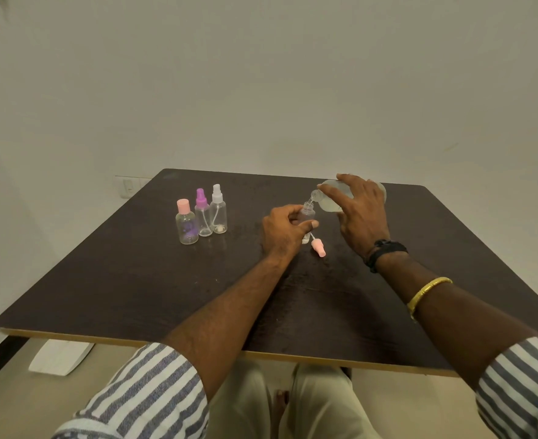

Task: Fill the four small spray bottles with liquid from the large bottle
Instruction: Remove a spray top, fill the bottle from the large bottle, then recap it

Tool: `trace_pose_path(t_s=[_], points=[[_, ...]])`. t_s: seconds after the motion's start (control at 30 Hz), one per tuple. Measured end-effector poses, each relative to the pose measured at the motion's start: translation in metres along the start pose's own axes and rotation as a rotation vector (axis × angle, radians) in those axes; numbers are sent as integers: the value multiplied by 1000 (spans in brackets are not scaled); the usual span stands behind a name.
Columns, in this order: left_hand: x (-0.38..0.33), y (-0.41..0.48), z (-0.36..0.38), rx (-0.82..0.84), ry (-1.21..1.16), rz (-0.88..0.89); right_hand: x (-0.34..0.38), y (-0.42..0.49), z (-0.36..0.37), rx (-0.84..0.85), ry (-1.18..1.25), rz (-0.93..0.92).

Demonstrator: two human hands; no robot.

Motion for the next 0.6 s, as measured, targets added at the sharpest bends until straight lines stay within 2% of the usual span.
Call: trace_pose_path(t_s=[0.6], points=[[-3,-4,-1,2,0,16,-2,1,-3,9,-27,8]])
Point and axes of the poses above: each hand's wrist, its own y-axis towards the middle knuckle, its own z-axis out of the palm, x = y × z, the point moved 4 cm from there along y, towards the middle knuckle, and after that the axes turned 11 degrees about y, right-handed, at the moved point
